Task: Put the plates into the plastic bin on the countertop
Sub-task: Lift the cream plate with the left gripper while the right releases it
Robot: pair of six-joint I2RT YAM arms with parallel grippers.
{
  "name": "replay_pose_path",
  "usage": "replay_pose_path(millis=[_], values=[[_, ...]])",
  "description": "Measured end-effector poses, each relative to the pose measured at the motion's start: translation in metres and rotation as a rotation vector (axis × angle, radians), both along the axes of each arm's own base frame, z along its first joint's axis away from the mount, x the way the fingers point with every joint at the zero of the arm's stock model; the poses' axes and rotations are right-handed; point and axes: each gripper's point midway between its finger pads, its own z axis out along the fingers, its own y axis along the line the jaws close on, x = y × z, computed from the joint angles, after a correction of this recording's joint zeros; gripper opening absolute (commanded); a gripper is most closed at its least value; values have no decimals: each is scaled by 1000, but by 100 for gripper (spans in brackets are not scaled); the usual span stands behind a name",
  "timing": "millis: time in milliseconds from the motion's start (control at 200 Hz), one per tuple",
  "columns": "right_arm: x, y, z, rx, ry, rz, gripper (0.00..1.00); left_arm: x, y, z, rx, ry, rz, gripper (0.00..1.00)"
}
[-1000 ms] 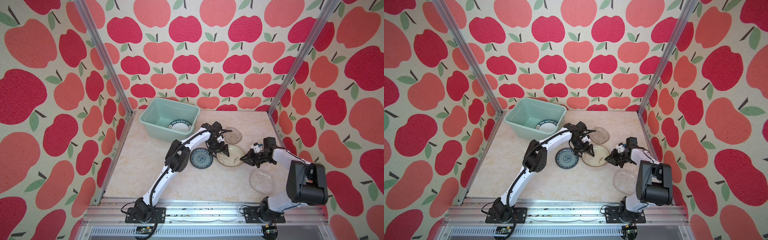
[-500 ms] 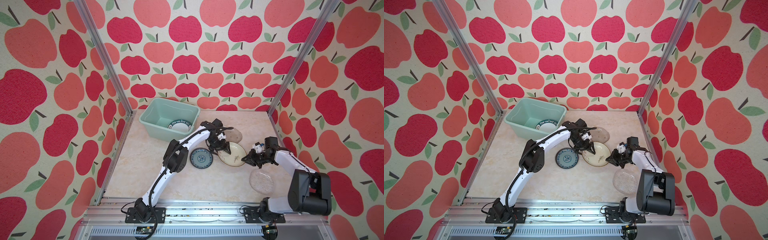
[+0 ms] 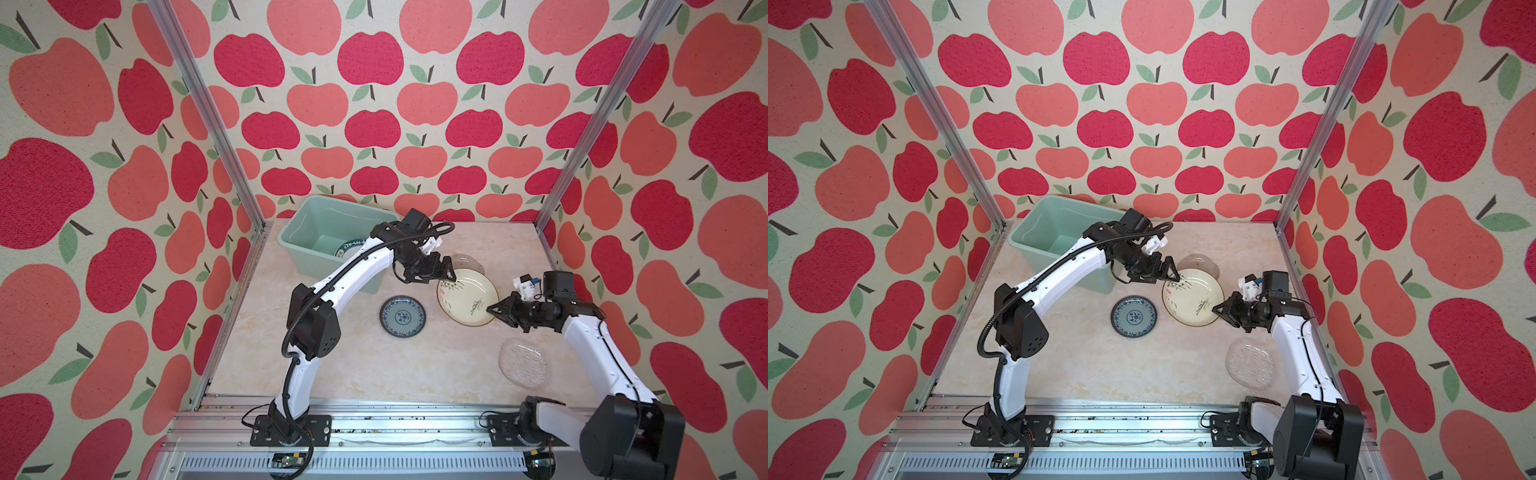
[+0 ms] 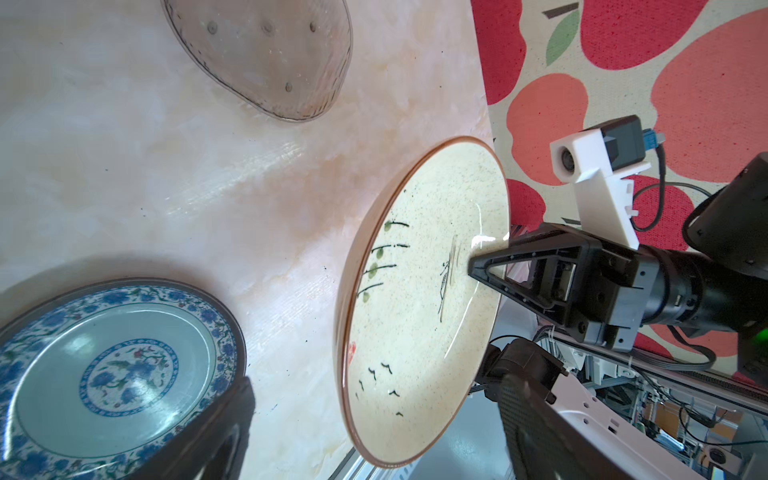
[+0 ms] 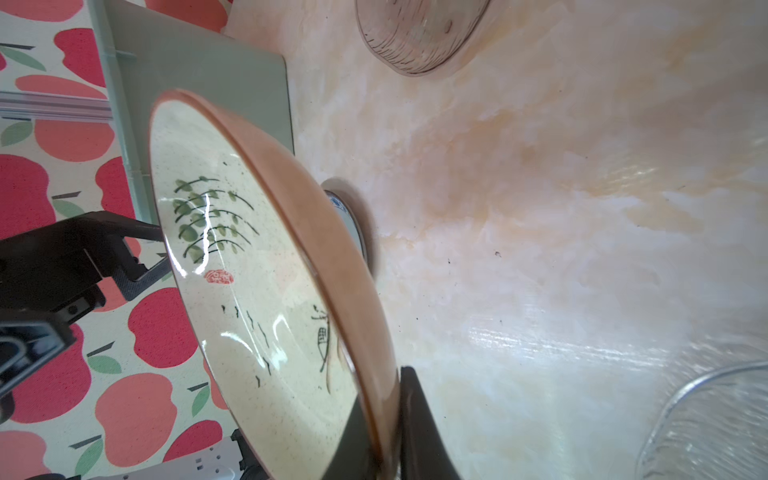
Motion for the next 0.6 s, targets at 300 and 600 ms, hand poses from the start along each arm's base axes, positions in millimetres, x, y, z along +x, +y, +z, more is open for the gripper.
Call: replay_pose_path(millis=[300, 600], values=[[-11, 31, 37, 107, -68, 58, 0, -31, 26, 21, -77, -80, 5, 85], [-12, 42, 60, 143, -118, 75, 0, -41, 13, 28, -182, -104, 45, 59]])
